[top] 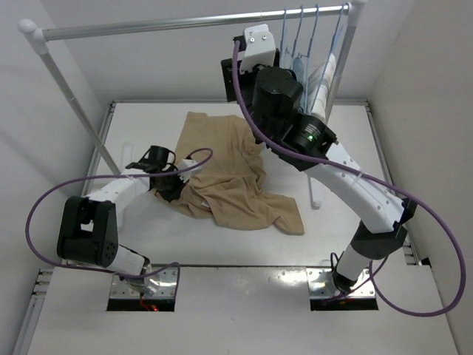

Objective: Place the t-shirt on the hanger
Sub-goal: Grab a hanger with the right arm

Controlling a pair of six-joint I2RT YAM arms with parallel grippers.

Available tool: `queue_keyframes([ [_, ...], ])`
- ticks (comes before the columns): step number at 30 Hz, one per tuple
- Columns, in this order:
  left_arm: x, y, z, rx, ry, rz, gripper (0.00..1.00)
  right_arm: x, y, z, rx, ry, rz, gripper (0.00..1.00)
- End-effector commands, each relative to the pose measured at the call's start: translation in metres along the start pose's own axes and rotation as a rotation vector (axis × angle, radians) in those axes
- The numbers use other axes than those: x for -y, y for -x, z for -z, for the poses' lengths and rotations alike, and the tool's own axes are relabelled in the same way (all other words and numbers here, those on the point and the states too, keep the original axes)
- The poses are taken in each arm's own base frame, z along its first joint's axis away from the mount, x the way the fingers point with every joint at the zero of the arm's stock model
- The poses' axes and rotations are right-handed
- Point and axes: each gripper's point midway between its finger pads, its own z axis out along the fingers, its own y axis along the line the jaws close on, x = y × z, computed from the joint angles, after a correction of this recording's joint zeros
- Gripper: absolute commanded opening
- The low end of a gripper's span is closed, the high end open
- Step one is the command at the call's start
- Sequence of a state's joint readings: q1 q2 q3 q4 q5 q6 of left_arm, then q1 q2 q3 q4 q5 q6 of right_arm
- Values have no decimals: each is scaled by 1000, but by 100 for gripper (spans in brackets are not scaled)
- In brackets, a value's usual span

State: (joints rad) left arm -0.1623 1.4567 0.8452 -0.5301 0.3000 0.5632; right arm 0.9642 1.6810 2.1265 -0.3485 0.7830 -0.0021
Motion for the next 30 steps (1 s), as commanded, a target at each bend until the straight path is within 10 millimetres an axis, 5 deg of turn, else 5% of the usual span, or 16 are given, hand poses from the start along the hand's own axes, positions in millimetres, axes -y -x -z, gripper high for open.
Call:
queue_keyframes([
  [1, 8, 5, -3, 26, -22, -6, 2, 52, 15, -1, 48, -289, 38, 60],
  [16, 12, 2, -6, 31, -30, 23, 3, 119, 39, 12, 65, -415, 20, 61],
  [23, 10, 2, -3, 42, 0, 33, 3, 113, 41, 16, 23, -253, -71, 64],
  [30, 21, -10, -6, 34, -11, 37, 3, 103, 5, 9, -72, -227, -83, 68],
])
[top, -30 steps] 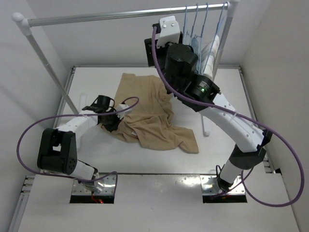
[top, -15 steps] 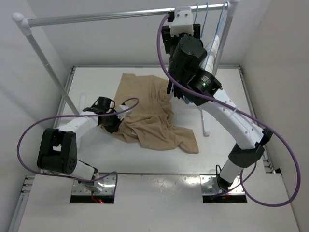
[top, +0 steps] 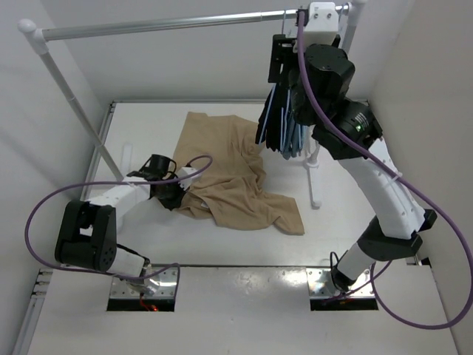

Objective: Place the t-shirt on the hanger
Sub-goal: Grab a hanger with the right arm

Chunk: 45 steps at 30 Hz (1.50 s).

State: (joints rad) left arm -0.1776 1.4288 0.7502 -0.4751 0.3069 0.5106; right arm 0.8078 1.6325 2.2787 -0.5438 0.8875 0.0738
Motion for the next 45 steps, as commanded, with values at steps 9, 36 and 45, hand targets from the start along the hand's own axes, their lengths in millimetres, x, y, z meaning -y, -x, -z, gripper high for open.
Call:
queue_keyframes([
  [9, 7, 6, 2, 47, 9, -8, 3, -15, -28, -7, -69, 69, 3, 68],
  [36, 9, 1, -3, 40, 4, 13, 3, -28, -30, -20, -2, 23, 41, 59],
  [45, 7, 0, -5, 28, 7, 16, 3, -19, -3, -9, 57, 65, 57, 60],
])
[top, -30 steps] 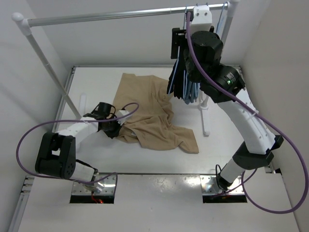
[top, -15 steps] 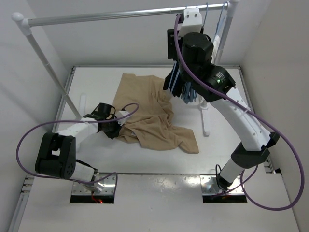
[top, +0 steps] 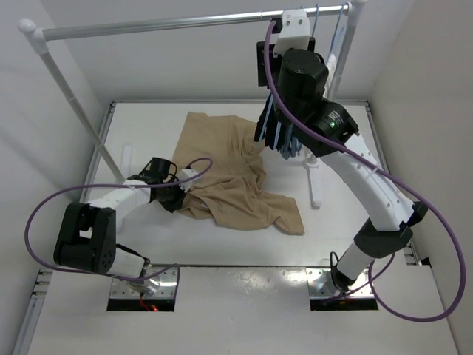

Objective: Place the t-shirt on the hanger
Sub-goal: Grab a hanger with the right arm

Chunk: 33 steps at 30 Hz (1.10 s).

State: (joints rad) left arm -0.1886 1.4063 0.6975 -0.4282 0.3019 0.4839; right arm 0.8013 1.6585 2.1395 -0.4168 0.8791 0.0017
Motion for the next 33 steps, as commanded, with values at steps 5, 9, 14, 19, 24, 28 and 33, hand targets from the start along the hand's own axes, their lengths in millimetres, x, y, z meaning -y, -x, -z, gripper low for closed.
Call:
queue_keyframes([
  [5, 1, 4, -3, 10, -5, 7, 3, -48, 34, 27, 105, 369, -22, 65],
  [9, -1, 3, -2, 4, 4, 7, 3, -61, 32, 32, 95, 434, -93, 72],
  [14, -1, 3, -2, 4, 4, 7, 3, -34, 35, 24, 103, 297, -151, 72],
  [19, 1, 2, -4, 9, -4, 7, 3, -9, 11, 14, 43, 115, -131, 65],
  [24, 0, 4, -4, 16, 1, 4, 3, 11, 0, 11, 14, 2, -122, 64],
  [28, 2, 2, -6, 16, 0, 23, 3, 15, -3, 11, 6, -19, -115, 64],
  [33, 3, -1, -7, 9, -4, 25, 3, 10, -16, 6, -20, -17, -105, 64],
])
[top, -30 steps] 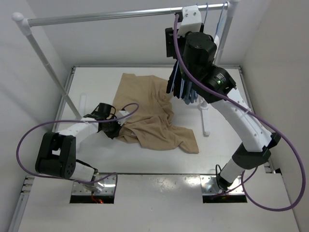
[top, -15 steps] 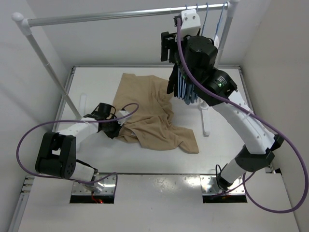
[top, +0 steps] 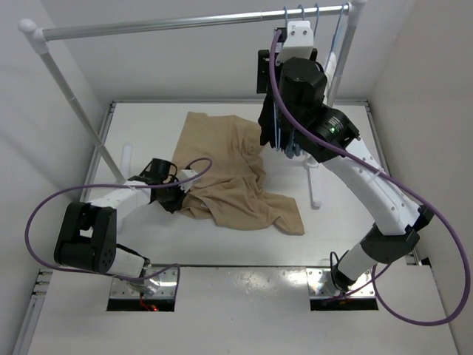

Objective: Place the t-shirt on the hanger
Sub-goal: Grab a hanger with the right arm

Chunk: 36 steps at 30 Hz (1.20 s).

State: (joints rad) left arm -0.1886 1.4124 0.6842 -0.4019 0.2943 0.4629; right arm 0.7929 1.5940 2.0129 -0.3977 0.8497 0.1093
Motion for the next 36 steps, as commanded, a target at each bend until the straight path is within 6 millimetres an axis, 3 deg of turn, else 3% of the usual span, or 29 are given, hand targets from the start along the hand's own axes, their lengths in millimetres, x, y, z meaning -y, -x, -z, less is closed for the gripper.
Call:
queue_keyframes([
  [1, 4, 2, -2, 15, -10, 4, 3, 9, -2, -1, -8, -40, -12, 64],
  [12, 5, 0, -1, 15, -10, 4, 3, 21, -19, -9, -34, -78, -15, 58],
  [16, 5, 0, -1, 15, -10, 4, 3, 19, -38, -13, -71, -68, 22, 55],
  [22, 0, 2, 1, 13, 11, -8, 3, 29, -45, -16, -74, -65, 21, 41],
  [27, 0, 4, 2, 13, 11, -8, 3, 22, -40, -14, -52, 21, 43, 15],
  [29, 0, 4, 2, 13, 11, -8, 3, 24, -38, -13, -42, 21, 45, 9],
  [32, 0, 4, 2, 13, 11, -8, 3, 22, -38, -12, -31, 46, 72, 5],
  [34, 0, 4, 2, 13, 11, -8, 3, 18, -24, -8, 14, 85, 53, 1],
  [36, 0, 4, 2, 13, 11, -8, 3, 12, -30, -10, 16, 116, 83, 0],
])
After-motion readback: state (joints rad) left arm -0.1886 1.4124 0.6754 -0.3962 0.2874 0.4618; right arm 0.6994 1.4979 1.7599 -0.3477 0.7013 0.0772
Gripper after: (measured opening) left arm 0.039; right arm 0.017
